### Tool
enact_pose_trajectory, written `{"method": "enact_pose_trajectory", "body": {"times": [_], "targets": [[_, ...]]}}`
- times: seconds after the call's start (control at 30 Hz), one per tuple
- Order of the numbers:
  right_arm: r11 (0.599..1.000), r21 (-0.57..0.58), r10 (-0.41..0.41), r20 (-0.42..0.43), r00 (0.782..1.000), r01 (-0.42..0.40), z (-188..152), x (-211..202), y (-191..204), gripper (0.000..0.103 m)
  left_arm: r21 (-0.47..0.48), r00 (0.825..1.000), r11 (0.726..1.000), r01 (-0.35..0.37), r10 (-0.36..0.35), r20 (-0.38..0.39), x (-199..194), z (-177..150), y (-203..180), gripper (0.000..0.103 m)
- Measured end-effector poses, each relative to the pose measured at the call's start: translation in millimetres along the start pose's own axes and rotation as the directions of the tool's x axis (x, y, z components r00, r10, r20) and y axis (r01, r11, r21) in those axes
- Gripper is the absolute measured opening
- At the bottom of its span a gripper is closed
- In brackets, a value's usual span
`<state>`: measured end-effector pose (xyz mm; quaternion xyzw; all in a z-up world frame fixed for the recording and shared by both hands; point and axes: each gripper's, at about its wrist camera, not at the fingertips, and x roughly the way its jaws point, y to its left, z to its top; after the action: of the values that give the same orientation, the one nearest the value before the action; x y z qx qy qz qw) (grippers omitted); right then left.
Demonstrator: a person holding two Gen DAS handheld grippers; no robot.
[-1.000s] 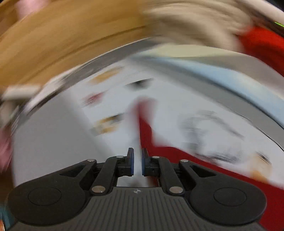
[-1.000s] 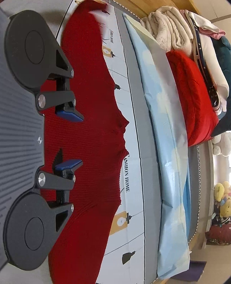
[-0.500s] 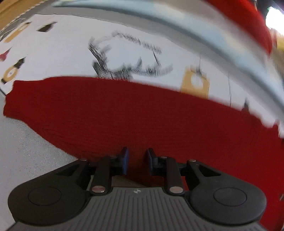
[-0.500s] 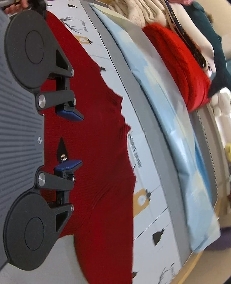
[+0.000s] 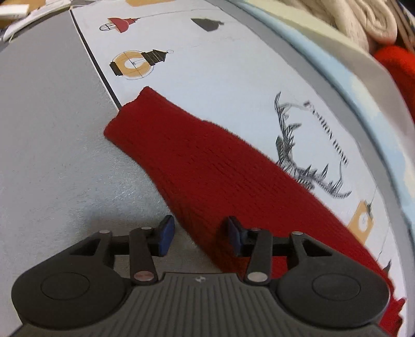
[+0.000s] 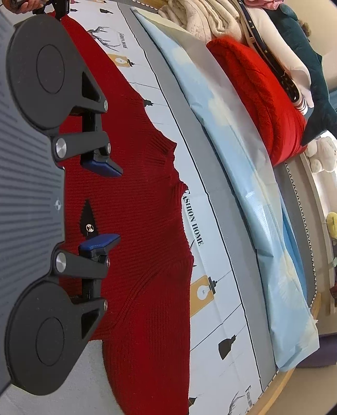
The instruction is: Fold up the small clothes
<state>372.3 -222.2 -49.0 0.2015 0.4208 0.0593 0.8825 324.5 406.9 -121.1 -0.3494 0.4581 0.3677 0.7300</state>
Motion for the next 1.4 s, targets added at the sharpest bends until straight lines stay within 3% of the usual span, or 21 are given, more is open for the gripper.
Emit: {"method": "enact_pose_trajectory", "body": {"times": [0.03,0.1,0.2,0.27,0.3,0.4,0.5,0.6,0.67,0.7,0.77,0.8,0.87,1.03,1.07,1.17,1.4], "targets": [[1.000,0.000,-0.001,-0.003,1.000,0.001,-0.2,0.7,0.0,0.051,0.003,1.000,1.000,0.000,0.000,0.011,-1.0,0.0,0.0,0.038],[1.000,-0.001,-0.003,-0.007,1.000,0.003,-0.8,1.4,-0.1,0.051,0.007,0.999,1.000,0.016,-0.016,0.037,-4.3,-0.8,-3.0,0.018],[1.000,-0.011,-0.011,-0.006,1.000,0.011,-0.9,0.5,-0.8,0.051,0.001,0.995,1.000,0.018,-0.018,0.098,-12.2,2.0,-10.3,0.013],[1.000,-0.010,-0.024,0.004,1.000,0.024,-0.8,-2.1,-4.1,0.051,0.080,0.984,0.997,0.011,-0.025,0.175,-34.7,-3.8,-34.1,0.013],[1.000,-0.009,-0.029,0.010,1.000,0.029,-0.7,-4.1,-6.0,0.051,0.129,0.976,0.991,0.020,-0.047,0.211,-48.2,-8.1,-48.2,0.013],[0.999,-0.015,-0.041,0.025,0.999,0.042,-2.5,-10.1,-11.9,0.050,0.303,0.937,0.942,0.144,-0.228,0.263,-98.6,-35.3,-96.7,0.012],[0.999,-0.028,-0.044,0.035,0.998,0.045,-5.7,-15.0,-15.4,0.049,0.505,0.871,0.814,0.286,-0.441,0.218,-148.0,-83.5,-146.3,0.011],[0.999,-0.031,-0.040,0.032,0.999,0.041,-8.3,-16.4,-17.1,0.049,0.643,0.795,0.640,0.422,-0.601,0.077,-185.6,-144.3,-185.5,0.012],[0.999,-0.032,-0.036,0.021,0.999,0.037,-10.3,-15.0,-16.2,0.049,0.668,0.759,0.536,0.516,-0.648,-0.065,-194.9,-182.9,-206.9,0.014],[0.999,-0.034,-0.031,0.013,0.999,0.032,-11.0,-13.6,-15.1,0.049,0.677,0.746,0.484,0.555,-0.649,-0.148,-195.3,-199.5,-217.5,0.022],[0.999,-0.035,-0.020,-0.002,1.000,0.020,-12.0,-10.3,-12.2,0.049,0.704,0.716,0.365,0.609,-0.636,-0.288,-197.2,-225.9,-232.6,0.029],[0.999,-0.034,-0.015,-0.009,1.000,0.014,-12.1,-8.4,-10.7,0.049,0.727,0.718,0.347,0.592,-0.638,-0.280,-200.4,-231.8,-234.6,0.029],[1.000,-0.025,-0.007,-0.021,1.000,0.006,-11.7,-4.6,-8.6,0.049,0.770,0.759,0.377,0.515,-0.618,-0.205,-202.1,-230.7,-238.2,0.029],[0.999,0.028,0.019,-0.060,0.998,-0.017,-12.3,7.8,-6.8,0.049,0.669,0.893,0.628,0.398,-0.432,-0.125,-163.5,-186.9,-234.9,0.029],[0.999,0.039,0.021,-0.071,0.997,-0.018,-13.6,12.1,-6.4,0.049,0.643,0.912,0.669,0.372,-0.394,-0.118,-154.4,-177.8,-233.5,0.029],[0.993,0.115,0.032,-0.118,0.993,-0.018,-19.1,27.1,-10.0,0.049,0.569,0.925,0.738,0.362,-0.362,-0.118,-139.9,-153.4,-227.8,0.029],[0.947,0.320,0.029,-0.198,0.980,0.036,-35.3,64.5,-25.4,0.049,0.551,0.908,0.732,0.400,-0.399,-0.130,-149.6,-143.3,-225.7,0.029]]}}
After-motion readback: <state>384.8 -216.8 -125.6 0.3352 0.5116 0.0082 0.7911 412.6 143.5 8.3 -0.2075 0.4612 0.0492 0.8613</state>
